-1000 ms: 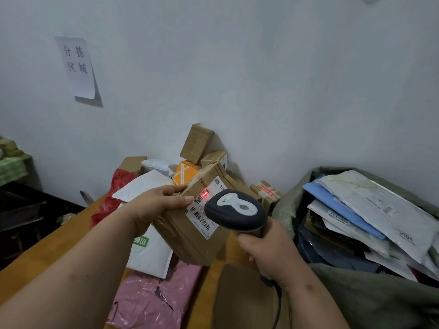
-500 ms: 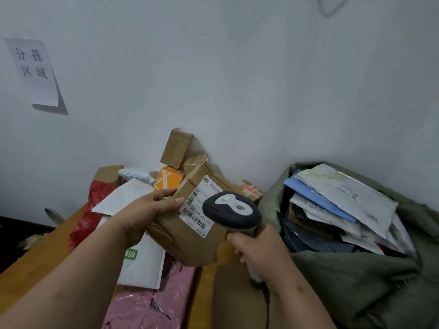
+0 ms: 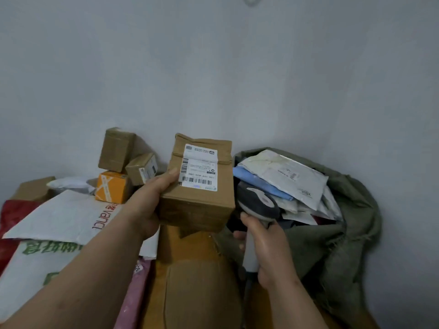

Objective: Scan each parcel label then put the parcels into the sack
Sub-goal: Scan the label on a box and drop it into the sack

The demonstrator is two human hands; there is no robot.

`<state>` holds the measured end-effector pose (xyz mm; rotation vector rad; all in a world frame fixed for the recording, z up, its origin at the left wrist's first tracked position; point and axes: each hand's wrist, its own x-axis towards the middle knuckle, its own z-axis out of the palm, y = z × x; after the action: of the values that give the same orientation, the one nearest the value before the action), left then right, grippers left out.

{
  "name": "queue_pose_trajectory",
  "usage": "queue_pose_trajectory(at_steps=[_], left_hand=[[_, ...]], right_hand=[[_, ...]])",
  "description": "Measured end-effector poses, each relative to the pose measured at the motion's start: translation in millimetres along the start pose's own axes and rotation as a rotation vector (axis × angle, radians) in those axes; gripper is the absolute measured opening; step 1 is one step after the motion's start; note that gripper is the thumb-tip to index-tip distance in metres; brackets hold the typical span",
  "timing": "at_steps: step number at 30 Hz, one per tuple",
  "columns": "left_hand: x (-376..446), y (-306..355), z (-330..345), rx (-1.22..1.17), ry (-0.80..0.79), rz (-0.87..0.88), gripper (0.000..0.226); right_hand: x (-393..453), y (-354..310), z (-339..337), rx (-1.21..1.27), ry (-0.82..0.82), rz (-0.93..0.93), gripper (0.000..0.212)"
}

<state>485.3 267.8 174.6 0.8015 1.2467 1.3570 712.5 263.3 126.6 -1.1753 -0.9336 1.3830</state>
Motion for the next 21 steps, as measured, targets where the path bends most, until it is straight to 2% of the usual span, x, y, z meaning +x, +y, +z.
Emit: queue_pose_trajectory(at_steps=[3,7,11,14,18,21], left_hand=[[18.8,-5.4,58.2,0.032,-0.059,-0.004,0.078],[49.3,-22.8,140.8,0.051,-0.053,0.005,0.076],[76.4,-42.7,224.9,0.119,-0.079,0.048,0.093],[90.3,-58.8,272.5,0.245,-0.082,0.034,0.104],[103.2,-80.7,305.0,0.387,-0.066,0.036,0.102],[110.8,-85.7,313.9,0.371,-0.002,0.022,0.097]], right_hand=[[19.5,-9.0,-35.7,0.077,0.092,0.012,0.028],[54.2,-27.9,-109.4,0.13,0.309,-0.011,0.023],[91.8,-39.2,-194.0,0.192,0.467,0.031,0.038],[117.9,-32.7,-238.1,0.262,0.507,0.123,0.046],[148.6,-11.6,-264.4,0.296,0.495,0.242,0.048],[170.9,1.9,-270.4,0.336,0.426,0.377,0.044]])
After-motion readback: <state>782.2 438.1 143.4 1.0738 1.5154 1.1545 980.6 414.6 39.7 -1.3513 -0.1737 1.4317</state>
